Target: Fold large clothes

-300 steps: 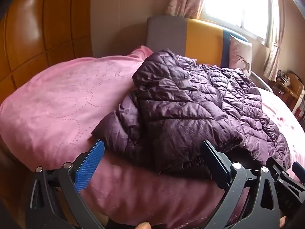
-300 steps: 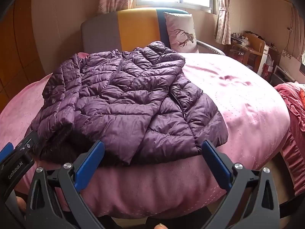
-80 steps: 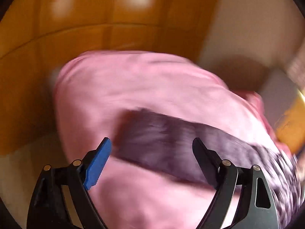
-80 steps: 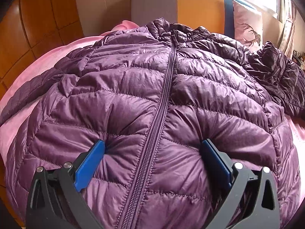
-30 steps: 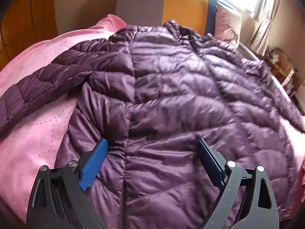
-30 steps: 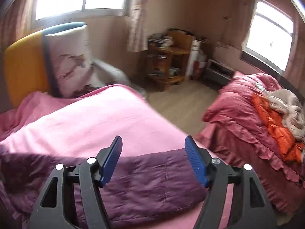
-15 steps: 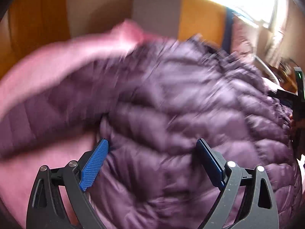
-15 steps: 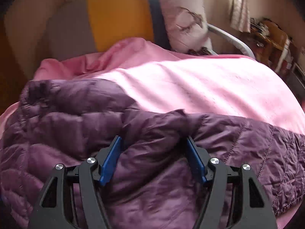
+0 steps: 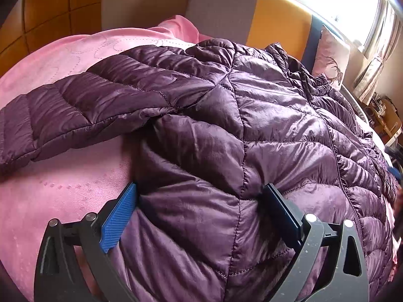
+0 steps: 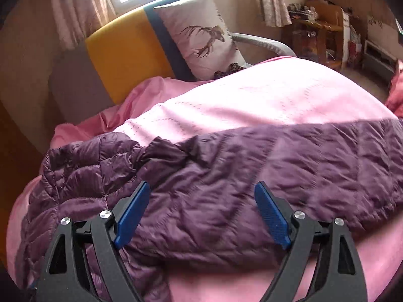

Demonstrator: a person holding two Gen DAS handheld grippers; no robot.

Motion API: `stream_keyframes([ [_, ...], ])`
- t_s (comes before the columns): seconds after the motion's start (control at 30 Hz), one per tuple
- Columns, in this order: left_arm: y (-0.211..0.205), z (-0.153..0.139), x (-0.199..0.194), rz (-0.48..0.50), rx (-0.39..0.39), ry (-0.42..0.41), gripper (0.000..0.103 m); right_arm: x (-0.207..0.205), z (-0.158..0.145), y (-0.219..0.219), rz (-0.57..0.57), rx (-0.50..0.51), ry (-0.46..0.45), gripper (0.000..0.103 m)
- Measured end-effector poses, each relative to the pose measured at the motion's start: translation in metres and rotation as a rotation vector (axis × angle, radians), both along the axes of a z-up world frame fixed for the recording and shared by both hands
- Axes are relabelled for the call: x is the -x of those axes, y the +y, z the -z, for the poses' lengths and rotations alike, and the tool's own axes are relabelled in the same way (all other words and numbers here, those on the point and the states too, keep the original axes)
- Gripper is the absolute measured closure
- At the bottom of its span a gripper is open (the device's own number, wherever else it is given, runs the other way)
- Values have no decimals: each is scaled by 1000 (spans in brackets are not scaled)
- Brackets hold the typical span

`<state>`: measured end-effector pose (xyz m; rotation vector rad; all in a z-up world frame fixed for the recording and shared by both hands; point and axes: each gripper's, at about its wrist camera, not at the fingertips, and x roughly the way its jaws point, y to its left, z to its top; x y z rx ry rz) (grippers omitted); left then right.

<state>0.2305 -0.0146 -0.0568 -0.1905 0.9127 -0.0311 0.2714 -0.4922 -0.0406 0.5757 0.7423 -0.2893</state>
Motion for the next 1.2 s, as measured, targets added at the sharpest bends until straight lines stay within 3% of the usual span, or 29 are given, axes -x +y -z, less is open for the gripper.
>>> stream_keyframes([
  [0.1,0,0,-1,0,5,-3,6,59,11,-45,129,-136,0,19],
  [0.23,1,0,0,0,13,-7,6,110,31,-103,355,-232,16,23],
  [0.3,1,0,1,1,15,-7,5,123,38,-132,436,-303,-26,40],
  [0.4,2,0,2,3,23,-11,5,122,34,-167,534,-370,-64,43],
  [0.43,2,0,2,3,25,-11,5,119,31,-177,566,-362,-49,45],
  [0.47,2,0,2,2,24,-11,5,114,27,-184,589,-355,-27,57],
  [0.5,2,0,2,2,24,-11,5,109,24,-192,604,-349,-1,80],
  [0.53,2,0,2,2,23,-12,5,107,22,-197,609,-335,21,90],
  [0.73,1,1,2,16,13,-12,4,114,-14,-207,688,-124,122,96],
  [0.9,2,1,0,19,-3,-10,4,76,-63,-135,419,37,22,97],
  [1.0,3,1,0,19,-4,-10,4,29,-87,-56,174,98,-52,97],
  [1.1,4,1,0,20,3,-12,4,-17,-100,42,-92,97,-110,97],
  [1.2,4,2,1,20,12,-15,4,-49,-94,133,-298,81,-112,97],
])
